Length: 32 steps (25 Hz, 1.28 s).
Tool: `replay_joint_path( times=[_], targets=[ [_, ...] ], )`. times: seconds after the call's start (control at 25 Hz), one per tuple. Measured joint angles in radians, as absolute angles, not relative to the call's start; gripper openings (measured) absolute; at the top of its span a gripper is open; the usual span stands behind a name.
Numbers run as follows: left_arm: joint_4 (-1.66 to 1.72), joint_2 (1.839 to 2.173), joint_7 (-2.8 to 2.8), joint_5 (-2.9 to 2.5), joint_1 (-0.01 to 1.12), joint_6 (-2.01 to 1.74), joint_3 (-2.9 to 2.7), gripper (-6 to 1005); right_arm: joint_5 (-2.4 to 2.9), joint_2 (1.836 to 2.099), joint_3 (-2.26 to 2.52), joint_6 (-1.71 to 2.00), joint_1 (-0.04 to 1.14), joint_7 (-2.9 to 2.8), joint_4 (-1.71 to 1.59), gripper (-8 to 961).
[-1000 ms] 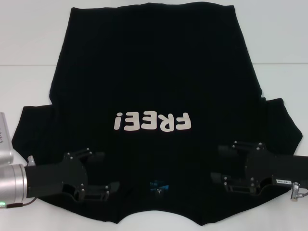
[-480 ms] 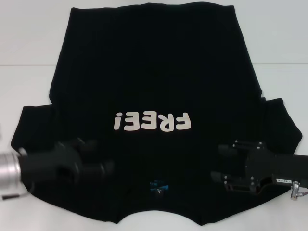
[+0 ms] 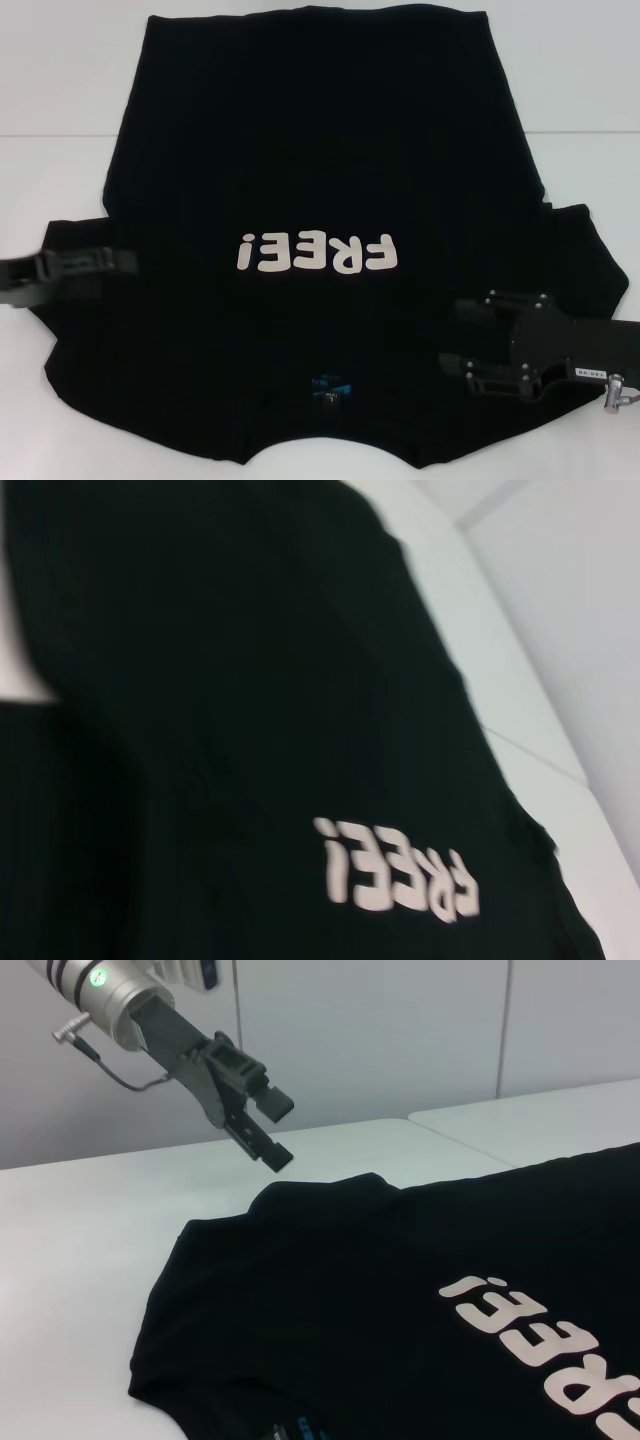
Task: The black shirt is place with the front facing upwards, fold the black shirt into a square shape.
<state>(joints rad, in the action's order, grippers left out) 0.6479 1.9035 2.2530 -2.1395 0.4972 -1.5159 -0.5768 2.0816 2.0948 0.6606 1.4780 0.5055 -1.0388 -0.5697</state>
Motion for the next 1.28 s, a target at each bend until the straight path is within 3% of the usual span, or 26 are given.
replay_joint_path(
  times=[0.2,1.28],
  targets=[
    [0.654,1.876,2.456,-2.253,0.496,-1.468,-0.519,934,2.082,2.096,0.661,1.473,0.509,-1.058,-0.569,744],
    [0.553,1.870,2.562,-2.330,0.488,-1.279,-0.449,934,2.082,2.098,0.669,1.472,0.511,-1.060,-0.569,745]
  ],
)
